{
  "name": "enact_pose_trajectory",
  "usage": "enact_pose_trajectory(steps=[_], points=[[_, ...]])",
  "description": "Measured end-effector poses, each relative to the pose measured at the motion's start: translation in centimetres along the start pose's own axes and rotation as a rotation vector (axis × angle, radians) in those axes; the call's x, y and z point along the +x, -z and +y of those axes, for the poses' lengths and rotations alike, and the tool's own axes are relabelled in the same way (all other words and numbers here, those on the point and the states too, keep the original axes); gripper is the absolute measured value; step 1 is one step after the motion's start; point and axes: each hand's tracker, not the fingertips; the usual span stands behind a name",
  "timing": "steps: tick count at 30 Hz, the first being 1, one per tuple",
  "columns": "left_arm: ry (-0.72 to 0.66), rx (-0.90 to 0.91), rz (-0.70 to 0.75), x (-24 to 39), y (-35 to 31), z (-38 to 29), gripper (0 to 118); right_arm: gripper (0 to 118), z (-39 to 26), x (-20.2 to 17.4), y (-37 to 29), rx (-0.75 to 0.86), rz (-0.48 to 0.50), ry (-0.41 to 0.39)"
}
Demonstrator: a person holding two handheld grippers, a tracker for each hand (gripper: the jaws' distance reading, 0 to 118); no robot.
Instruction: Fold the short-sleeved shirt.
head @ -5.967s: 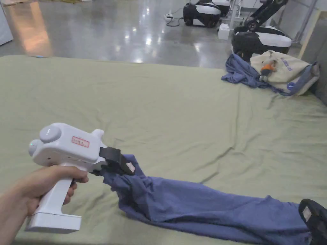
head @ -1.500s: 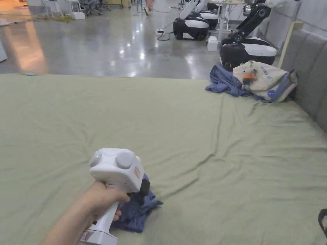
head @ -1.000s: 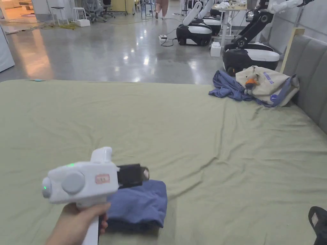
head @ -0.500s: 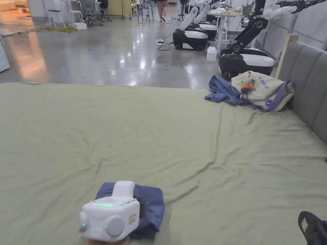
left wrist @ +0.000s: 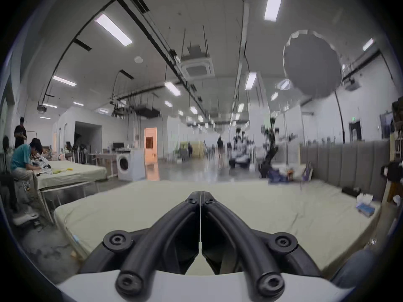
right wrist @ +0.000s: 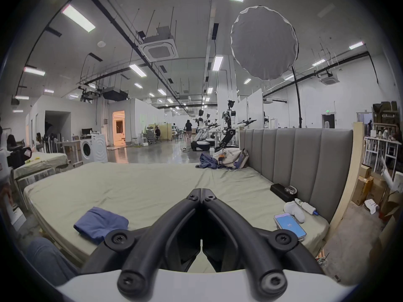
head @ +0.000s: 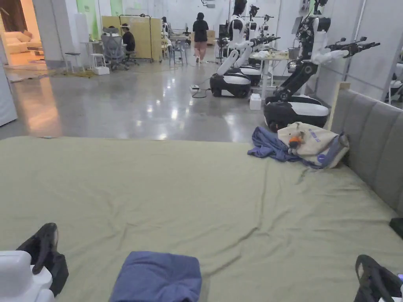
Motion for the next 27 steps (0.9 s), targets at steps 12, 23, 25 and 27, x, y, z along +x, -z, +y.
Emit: enact_pose_trajectory(steps=[12,23,25,27], points=[[0.073,-0.628,-0.229,-5.9,8.7,-3.8,118,1,-12.3,-18.0,27.1,-1.132,0.905,0.666],[-0.758,-1.473,-0.448,-8.1,27.2,-18.9,118,2,-20.4,-15.4,29.9,-1.174,0.891,0.778],[-0.786,-1.567,-0.502,-5.9,29.3,-20.8,118,2,-20.6,-15.2,29.6,-1.180,0.887,0.828],[-0.736,-1.553,-0.454,-4.5,30.6,-22.1,118,2,-20.7,-15.2,29.5,-1.175,0.891,0.835]])
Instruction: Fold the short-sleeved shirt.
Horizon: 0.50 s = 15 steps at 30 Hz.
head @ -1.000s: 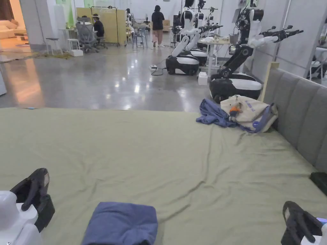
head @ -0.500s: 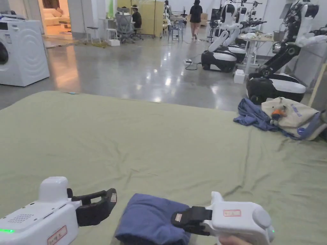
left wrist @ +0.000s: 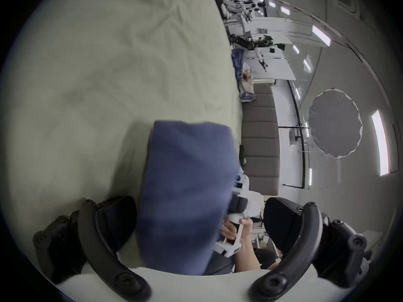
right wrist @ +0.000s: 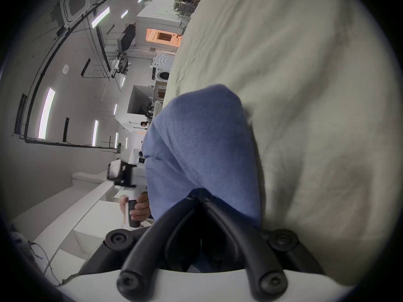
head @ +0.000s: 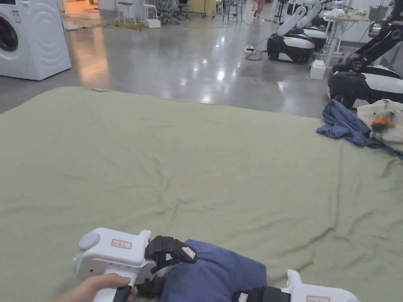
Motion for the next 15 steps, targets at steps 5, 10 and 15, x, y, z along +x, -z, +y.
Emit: enact_pose_trajectory(steps=[5,10,15], points=[[0.036,-0.055,-0.112,0.5,1.1,0.3,106,2,-0.1,-1.4,0.0,-0.008,-0.024,-0.034],[0.187,0.027,-0.492,1.5,0.6,1.4,31,2,0.4,-3.6,-0.8,0.034,-0.008,-0.081],[0.255,0.039,-0.408,-0.1,-4.2,2.8,31,2,0.7,-8.0,-5.6,0.136,0.111,-0.195]])
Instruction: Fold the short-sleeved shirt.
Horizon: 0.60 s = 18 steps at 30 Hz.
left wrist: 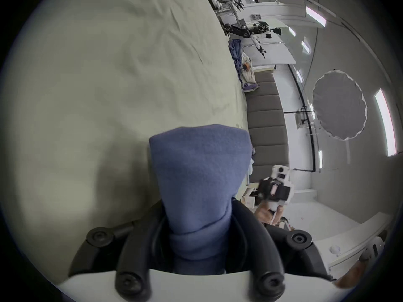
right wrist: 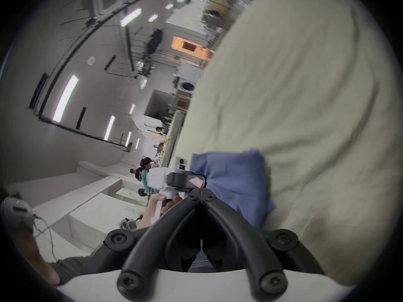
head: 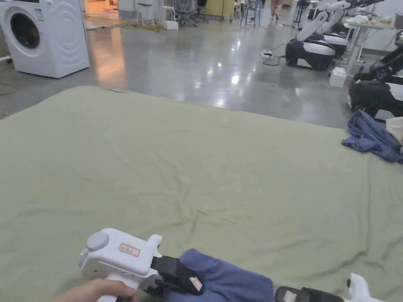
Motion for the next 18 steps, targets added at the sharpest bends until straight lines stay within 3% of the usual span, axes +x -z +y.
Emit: enact_pose_trajectory(steps=[5,12,14,18], points=[[0.053,0.035,0.197,-2.2,-14.0,2.8,31,1,1.5,-2.7,-5.6,0.058,-0.081,-0.106],[-0.124,0.073,0.544,-4.8,-33.4,5.8,31,2,2.3,-2.7,-8.1,0.079,-0.280,-0.146],[-0.176,0.105,0.525,-5.7,-36.4,6.1,31,2,2.2,-2.8,-8.1,0.100,-0.306,-0.157],[-0.289,0.083,0.648,-7.5,-37.9,5.6,31,2,2.3,-3.3,-7.9,0.129,-0.328,-0.143]])
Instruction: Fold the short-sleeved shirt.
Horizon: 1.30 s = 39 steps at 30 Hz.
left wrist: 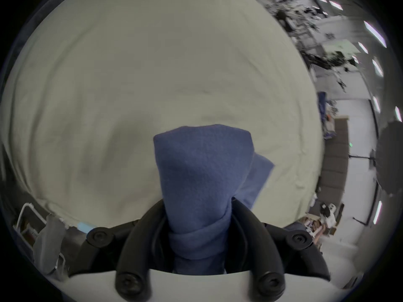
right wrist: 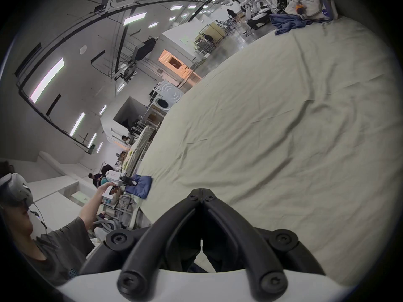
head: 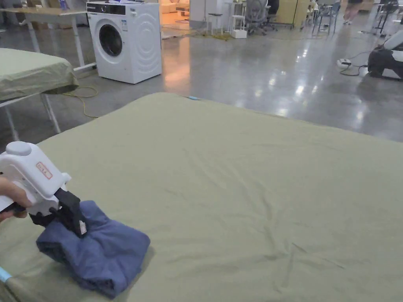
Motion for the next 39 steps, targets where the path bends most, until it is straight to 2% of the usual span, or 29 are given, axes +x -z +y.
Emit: enact_pose_trajectory(steps=[2,3,4,5,6,7,8,9,10,11,12,13,14,16,18,19,20,21,22,24,25,27,28,30,39], points=[[0.018,-0.025,0.146,0.0,0.1,0.0,32,2,0.2,-1.0,-0.4,0.005,-0.068,-0.055],[0.047,-0.035,0.207,-0.6,0.0,1.3,55,2,0.3,-1.5,-0.8,0.015,-0.079,-0.077],[0.101,0.009,0.368,0.3,-0.5,1.0,103,2,0.4,-2.0,-1.4,0.029,-0.082,-0.081],[0.194,0.105,0.583,1.5,-1.2,-0.2,117,2,0.4,-2.5,-2.0,0.038,-0.078,-0.090],[0.263,0.191,0.695,2.5,-2.3,-1.4,117,2,0.5,-3.2,-2.7,0.053,-0.100,-0.127],[0.261,0.367,0.768,3.4,-3.7,-2.8,117,2,0.4,-4.0,-3.4,0.098,-0.172,-0.167],[0.253,0.580,0.718,5.1,-5.0,-5.2,117,2,0.2,-4.8,-4.2,0.130,-0.238,-0.228],[0.271,0.790,0.646,7.7,-6.0,-8.9,117,2,-0.2,-6.1,-4.7,0.174,-0.352,-0.315],[0.306,0.952,0.490,9.6,-6.7,-12.4,117,2,-0.8,-7.3,-5.0,0.232,-0.475,-0.396],[0.326,1.076,0.306,7.9,-6.9,-12.8,117,2,-1.5,-8.4,-5.4,0.306,-0.565,-0.475],[0.302,1.197,0.216,9.7,-6.8,-16.2,117,2,-1.9,-8.6,-6.3,0.400,-0.657,-0.512],[0.305,1.309,0.131,12.2,-6.2,-19.8,117,2,-2.6,-9.4,-7.1,0.512,-0.702,-0.538],[0.311,1.397,0.122,14.7,-5.0,-22.9,117,2,-3.1,-10.1,-8.1,0.587,-0.702,-0.541],[0.332,1.503,0.166,20.9,-2.0,-29.6,117,2,-4.3,-12.1,-9.5,0.725,-0.751,-0.563],[0.470,1.580,0.205,26.0,0.6,-33.5,117,4,-5.5,-13.4,-10.6,0.817,-0.812,-0.610],[0.565,1.633,0.232,30.0,2.9,-36.2,117,38,-6.3,-14.0,-11.2,0.874,-0.819,-0.634],[0.621,1.634,0.244,32.1,4.1,-37.5,117,93,-6.1,-12.3,-11.9,0.867,-0.815,-0.632],[0.661,1.661,0.238,33.9,5.4,-38.7,117,118,-6.7,-12.3,-12.6,0.840,-0.812,-0.625],[0.721,1.674,0.214,35.6,6.5,-39.8,117,118,-8.0,-12.2,-13.3,0.906,-0.807,-0.683],[0.750,1.678,0.111,38.4,9.0,-41.0,118,118,-8.4,-11.8,-13.9,0.888,-0.812,-0.713],[0.734,1.596,0.087,39.9,10.0,-41.4,118,118,-8.7,-11.3,-14.2,0.900,-0.815,-0.728],[0.751,1.488,0.048,42.2,11.1,-42.0,118,118,-9.5,-10.5,-15.2,0.888,-0.802,-0.720],[0.731,1.478,0.052,42.7,11.6,-42.2,118,118,-10.2,-11.9,-15.3,0.891,-0.779,-0.702],[0.739,1.449,0.017,43.2,12.0,-42.6,118,118,-10.9,-11.5,-15.9,0.885,-0.743,-0.669],[0.687,1.361,-0.124,43.4,10.8,-43.5,118,118,-11.5,-11.9,-15.8,0.871,-0.723,-0.659]])
